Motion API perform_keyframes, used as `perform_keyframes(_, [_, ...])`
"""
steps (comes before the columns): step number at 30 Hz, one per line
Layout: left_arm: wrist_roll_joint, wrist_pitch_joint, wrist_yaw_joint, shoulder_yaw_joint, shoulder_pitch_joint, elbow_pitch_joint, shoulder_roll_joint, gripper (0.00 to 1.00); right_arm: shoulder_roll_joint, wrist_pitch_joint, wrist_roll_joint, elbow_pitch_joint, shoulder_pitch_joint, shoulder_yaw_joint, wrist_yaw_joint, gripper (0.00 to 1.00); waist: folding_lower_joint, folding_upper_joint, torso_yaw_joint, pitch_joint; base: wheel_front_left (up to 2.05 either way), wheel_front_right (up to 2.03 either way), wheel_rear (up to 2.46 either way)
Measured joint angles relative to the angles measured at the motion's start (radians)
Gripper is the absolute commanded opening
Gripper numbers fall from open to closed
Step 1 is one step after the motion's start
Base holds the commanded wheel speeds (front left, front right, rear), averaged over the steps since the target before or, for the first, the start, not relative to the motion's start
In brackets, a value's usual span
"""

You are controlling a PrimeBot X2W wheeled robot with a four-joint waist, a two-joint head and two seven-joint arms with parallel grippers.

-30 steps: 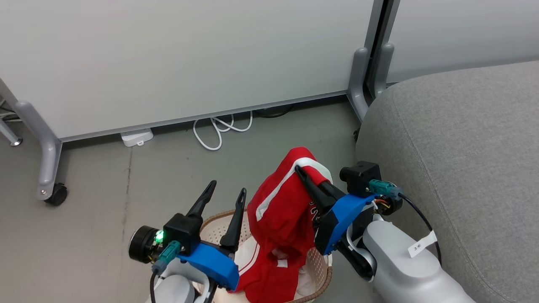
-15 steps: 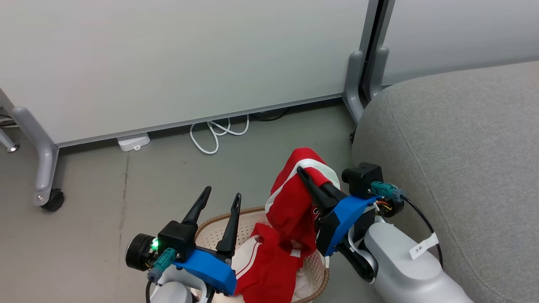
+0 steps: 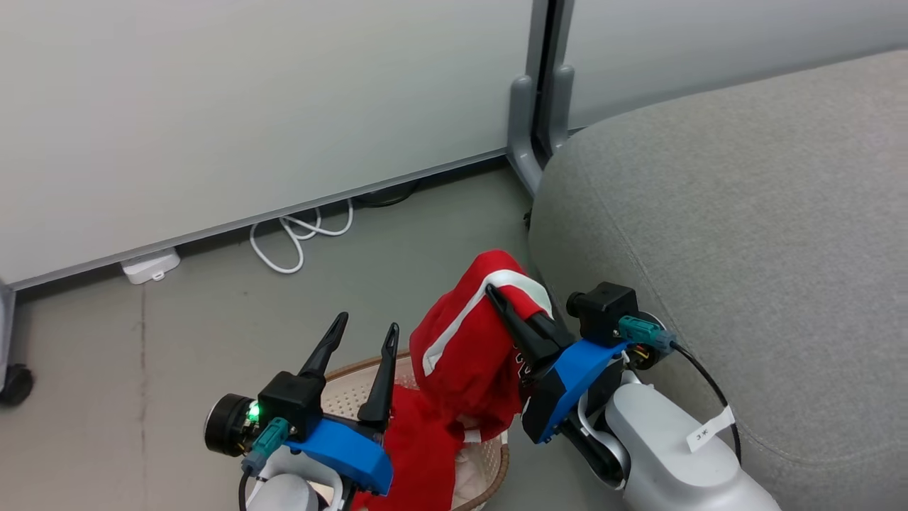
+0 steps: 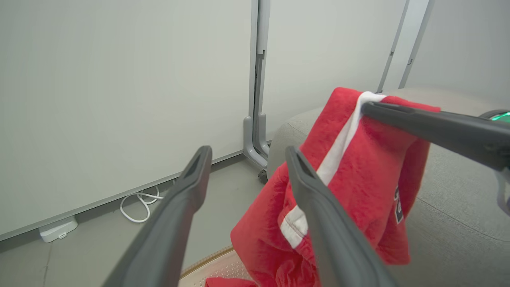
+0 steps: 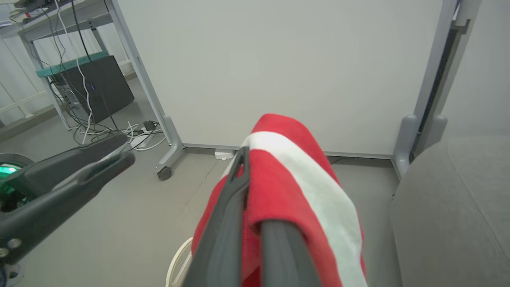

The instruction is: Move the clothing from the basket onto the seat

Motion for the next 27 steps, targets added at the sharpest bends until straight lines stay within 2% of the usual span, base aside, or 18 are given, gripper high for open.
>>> perform_keyframes(27, [0.033, 0.0, -0.012, 0.036, -0.003, -0.004, -0.011, 1.0, -0.001, 0.0, -0.042, -0.081, 0.081, -0.041, 0.0, 0.0, 0.0, 0.0, -0.358, 0.055, 0.0, 0.0, 0.0])
